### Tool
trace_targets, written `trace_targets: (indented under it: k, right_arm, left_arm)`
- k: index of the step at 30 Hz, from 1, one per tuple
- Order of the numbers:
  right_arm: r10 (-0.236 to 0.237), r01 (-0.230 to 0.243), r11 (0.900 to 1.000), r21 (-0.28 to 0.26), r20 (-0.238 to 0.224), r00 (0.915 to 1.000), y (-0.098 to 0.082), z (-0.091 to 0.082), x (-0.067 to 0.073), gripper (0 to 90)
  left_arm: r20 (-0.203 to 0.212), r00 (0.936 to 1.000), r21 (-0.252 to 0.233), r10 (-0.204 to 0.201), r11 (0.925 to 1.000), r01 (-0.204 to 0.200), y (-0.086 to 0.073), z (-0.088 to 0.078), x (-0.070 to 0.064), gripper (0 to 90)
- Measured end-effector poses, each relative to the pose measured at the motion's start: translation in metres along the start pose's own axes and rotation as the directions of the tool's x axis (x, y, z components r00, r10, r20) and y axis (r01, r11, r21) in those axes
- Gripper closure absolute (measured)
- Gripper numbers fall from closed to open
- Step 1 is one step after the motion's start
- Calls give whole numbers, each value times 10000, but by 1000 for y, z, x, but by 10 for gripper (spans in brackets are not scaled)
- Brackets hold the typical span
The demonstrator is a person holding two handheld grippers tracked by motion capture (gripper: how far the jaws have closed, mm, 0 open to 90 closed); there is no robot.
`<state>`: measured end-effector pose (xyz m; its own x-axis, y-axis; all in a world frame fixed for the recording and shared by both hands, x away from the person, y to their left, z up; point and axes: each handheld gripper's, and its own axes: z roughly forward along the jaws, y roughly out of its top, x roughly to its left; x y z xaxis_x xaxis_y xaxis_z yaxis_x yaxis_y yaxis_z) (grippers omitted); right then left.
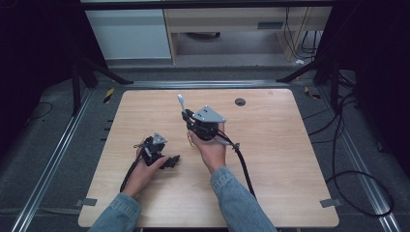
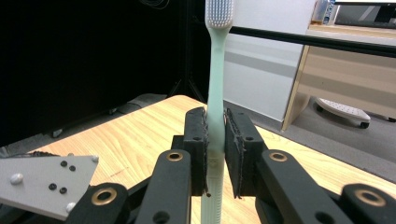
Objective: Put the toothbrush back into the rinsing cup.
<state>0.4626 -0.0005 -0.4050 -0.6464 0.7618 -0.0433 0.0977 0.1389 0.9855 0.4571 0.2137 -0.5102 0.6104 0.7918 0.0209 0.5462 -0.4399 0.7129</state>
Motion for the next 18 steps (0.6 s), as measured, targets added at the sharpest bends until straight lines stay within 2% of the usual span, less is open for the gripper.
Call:
trace_targets:
  k: [18]
  right_arm:
    - [264, -264, 9997, 12, 71, 9996, -18, 1, 1, 793]
  left_arm:
    - [9, 10000, 16, 30, 10000, -30, 0, 0, 0, 0]
